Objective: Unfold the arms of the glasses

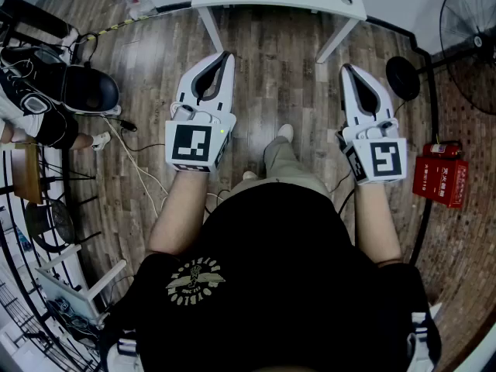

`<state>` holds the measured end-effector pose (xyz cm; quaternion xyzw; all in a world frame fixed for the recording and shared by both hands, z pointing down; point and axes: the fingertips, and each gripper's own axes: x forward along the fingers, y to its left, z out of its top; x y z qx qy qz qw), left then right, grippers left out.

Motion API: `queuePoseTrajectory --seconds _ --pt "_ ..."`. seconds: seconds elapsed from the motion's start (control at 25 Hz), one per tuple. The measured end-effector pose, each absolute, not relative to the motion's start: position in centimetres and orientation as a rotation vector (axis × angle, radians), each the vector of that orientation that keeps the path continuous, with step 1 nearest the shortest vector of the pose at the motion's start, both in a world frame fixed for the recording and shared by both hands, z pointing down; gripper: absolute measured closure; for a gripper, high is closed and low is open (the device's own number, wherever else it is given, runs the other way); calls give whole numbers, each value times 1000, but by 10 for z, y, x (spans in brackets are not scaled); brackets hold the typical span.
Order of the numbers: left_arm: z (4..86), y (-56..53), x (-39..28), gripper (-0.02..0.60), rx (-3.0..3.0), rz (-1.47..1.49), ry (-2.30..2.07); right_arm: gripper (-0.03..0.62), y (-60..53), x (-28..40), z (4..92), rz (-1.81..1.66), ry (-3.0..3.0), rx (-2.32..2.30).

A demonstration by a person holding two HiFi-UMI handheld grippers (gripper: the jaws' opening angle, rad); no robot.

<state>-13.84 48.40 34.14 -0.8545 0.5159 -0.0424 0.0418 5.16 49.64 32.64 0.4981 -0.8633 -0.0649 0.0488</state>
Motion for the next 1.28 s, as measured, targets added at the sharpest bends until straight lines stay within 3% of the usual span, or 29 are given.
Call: queuePoseTrajectory --seconds 1.28 --pt "353 257 -66 583 -2654 -126 1566 594 268 113 366 -103 -2632 1432"
